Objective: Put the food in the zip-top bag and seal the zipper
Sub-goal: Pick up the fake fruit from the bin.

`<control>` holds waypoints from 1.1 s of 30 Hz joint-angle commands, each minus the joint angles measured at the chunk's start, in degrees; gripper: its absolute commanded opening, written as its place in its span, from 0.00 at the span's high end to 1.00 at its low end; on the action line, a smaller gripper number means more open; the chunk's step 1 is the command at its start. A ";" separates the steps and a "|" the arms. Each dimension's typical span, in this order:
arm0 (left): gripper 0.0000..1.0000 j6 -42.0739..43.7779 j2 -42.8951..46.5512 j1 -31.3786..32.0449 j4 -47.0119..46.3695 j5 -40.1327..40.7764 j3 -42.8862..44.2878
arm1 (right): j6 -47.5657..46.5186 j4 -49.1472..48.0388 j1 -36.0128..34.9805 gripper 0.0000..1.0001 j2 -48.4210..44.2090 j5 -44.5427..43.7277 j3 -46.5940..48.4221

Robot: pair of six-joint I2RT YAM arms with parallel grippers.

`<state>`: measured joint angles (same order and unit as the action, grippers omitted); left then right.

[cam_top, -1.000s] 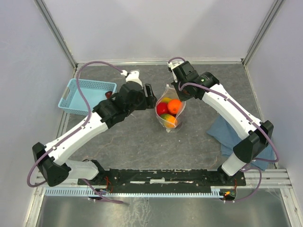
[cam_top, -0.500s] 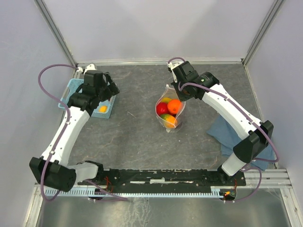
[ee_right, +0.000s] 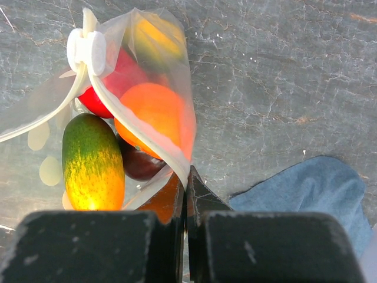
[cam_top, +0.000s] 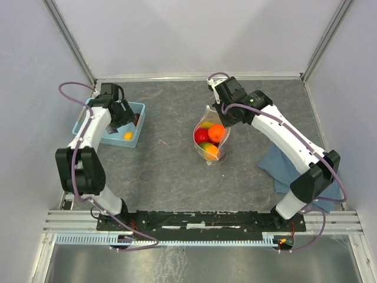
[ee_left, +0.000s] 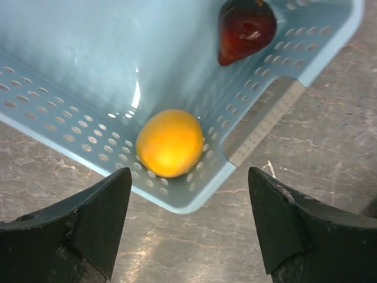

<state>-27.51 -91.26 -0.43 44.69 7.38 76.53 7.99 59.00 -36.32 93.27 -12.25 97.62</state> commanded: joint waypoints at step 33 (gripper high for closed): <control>0.29 8.08 -19.46 -2.07 4.18 -8.01 3.73 | -0.50 -3.72 0.19 0.97 -3.71 0.93 -1.56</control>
<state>-22.20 -110.54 -2.28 48.34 1.85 80.51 7.62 57.41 -36.32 92.42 -11.00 95.92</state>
